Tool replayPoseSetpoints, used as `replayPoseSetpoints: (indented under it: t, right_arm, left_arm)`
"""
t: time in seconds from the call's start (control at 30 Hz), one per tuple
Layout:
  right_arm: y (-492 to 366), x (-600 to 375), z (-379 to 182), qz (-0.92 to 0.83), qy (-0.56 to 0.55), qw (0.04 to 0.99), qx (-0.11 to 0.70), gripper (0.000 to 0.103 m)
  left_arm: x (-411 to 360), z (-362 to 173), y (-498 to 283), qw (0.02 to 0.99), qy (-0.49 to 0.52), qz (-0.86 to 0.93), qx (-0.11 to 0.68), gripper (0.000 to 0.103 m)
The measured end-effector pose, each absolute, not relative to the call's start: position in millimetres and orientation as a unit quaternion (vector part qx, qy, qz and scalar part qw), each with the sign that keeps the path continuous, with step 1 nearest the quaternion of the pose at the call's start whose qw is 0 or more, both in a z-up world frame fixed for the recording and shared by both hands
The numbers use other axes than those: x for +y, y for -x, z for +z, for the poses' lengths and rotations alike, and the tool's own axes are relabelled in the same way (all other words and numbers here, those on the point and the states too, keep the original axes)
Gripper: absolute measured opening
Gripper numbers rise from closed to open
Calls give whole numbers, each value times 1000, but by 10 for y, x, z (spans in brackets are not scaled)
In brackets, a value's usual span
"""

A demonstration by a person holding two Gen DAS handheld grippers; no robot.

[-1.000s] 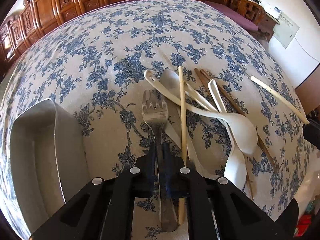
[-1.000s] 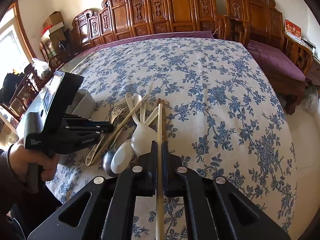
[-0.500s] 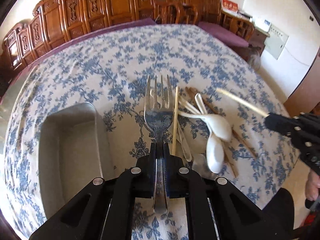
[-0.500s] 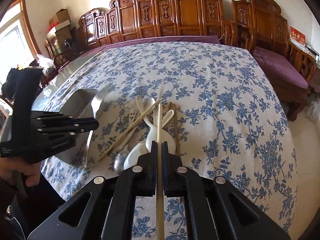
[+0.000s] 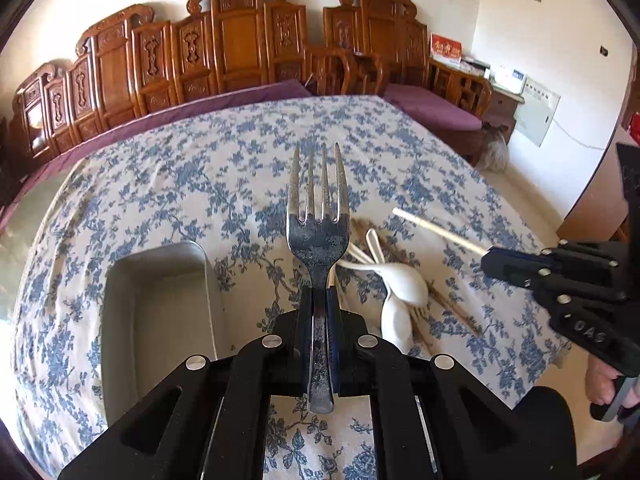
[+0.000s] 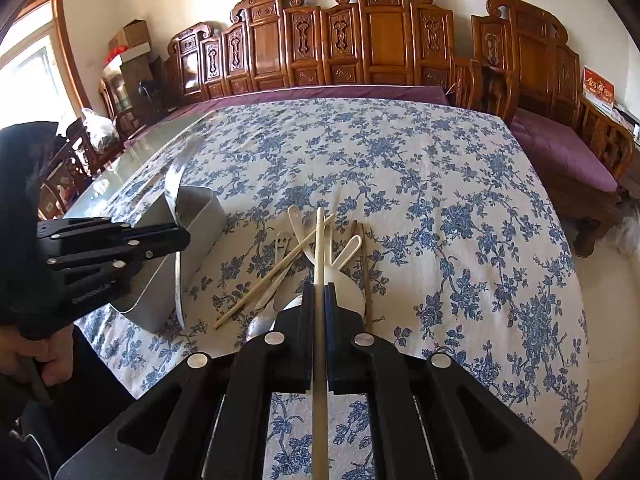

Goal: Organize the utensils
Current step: 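Carry the metal fork into the grey tray and open the left tool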

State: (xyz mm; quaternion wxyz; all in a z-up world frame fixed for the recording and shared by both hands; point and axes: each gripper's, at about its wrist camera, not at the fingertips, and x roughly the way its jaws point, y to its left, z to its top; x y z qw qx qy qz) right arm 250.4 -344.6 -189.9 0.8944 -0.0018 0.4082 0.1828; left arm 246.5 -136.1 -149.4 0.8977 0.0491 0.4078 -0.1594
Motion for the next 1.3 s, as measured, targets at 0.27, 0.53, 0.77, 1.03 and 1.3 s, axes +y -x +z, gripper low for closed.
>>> replayPoseSetpoints:
  t: [0.27, 0.53, 0.77, 1.03, 1.3]
  right_arm:
    - [-2434, -3152, -1815, 201, 15, 896, 397, 6]
    - [-2498, -2620, -1863, 232, 25, 888, 397, 6]
    - [-2575, -2259, -1914, 253, 12, 883, 396, 6]
    - [-2662, -2173, -1966, 259, -10, 878, 403, 6]
    - [-2756, -2188, -1990, 255, -18, 877, 406, 6]
  left_arm:
    - [-1062, -1225, -2316, 907, -37, -156, 390, 6]
    - [-461, -1239, -2338, 910, -33, -123, 395, 6]
    - [-108, -1600, -2470, 896, -32, -99, 431, 6]
    - [-99, -1985, -2722, 879, -45, -95, 466, 6]
    - [-123, -2285, -2950, 857, -51, -88, 505, 6]
